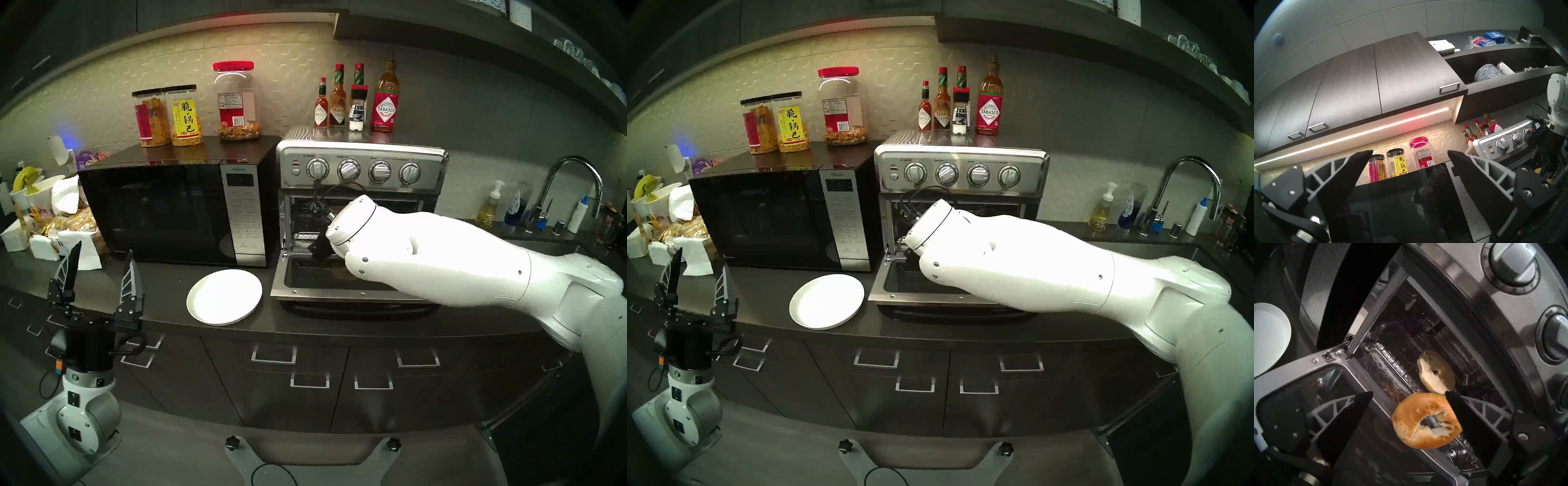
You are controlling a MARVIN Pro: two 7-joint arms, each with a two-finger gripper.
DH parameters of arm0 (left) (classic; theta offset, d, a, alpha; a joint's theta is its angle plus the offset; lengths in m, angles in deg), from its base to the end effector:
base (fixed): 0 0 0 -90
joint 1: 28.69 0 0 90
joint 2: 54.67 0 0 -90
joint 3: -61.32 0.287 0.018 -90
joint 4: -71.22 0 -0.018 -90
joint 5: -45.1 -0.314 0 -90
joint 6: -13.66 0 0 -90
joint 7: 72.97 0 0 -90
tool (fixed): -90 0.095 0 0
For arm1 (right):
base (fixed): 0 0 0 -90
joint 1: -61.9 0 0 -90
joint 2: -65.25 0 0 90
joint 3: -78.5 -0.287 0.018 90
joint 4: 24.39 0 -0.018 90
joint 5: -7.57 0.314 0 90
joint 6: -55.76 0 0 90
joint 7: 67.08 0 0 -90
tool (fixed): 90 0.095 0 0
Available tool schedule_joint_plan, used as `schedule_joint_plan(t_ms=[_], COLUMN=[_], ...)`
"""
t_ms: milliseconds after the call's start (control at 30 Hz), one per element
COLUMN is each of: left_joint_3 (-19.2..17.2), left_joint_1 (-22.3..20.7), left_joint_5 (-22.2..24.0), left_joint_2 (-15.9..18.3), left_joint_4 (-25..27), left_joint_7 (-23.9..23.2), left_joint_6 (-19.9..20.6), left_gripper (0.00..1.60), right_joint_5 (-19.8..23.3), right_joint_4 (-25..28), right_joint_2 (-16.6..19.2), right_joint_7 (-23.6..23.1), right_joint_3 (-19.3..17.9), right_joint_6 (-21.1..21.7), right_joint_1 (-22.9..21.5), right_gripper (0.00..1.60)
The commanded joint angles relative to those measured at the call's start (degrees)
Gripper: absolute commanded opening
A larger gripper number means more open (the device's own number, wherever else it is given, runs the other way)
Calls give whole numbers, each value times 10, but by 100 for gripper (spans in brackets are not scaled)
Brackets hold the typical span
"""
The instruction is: Open the oven and place the bagel inside on the rack
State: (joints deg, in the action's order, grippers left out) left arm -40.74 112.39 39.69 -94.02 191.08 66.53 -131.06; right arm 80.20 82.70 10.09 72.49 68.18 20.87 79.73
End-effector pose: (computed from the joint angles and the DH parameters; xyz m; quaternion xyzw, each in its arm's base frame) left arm 0.2150 0.1428 -0.1877 -0.3661 0.0931 -0.9214 0.0915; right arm 0.4401 0.1511 -0.0972 0.7656 0.3777 0.4932 0.1672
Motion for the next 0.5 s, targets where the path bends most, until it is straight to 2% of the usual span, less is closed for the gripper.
schedule_joint_plan(t_ms=[0,33,167,467], left_joint_3=[-5,-5,-5,-5], left_joint_1=[1,1,1,1], left_joint_5=[0,0,0,0], left_joint_2=[0,0,0,0], left_joint_4=[7,7,7,7], left_joint_7=[1,1,1,1], left_joint_6=[-1,-1,0,0], left_gripper=[160,160,160,160], right_joint_5=[21,10,22,12], right_joint_4=[15,13,11,1], right_joint_2=[22,28,34,30], right_joint_7=[87,61,66,57], right_joint_3=[-24,-25,-32,-41], right_joint_6=[-1,-1,-1,-1], right_joint_1=[9,11,24,47], right_gripper=[160,160,160,157])
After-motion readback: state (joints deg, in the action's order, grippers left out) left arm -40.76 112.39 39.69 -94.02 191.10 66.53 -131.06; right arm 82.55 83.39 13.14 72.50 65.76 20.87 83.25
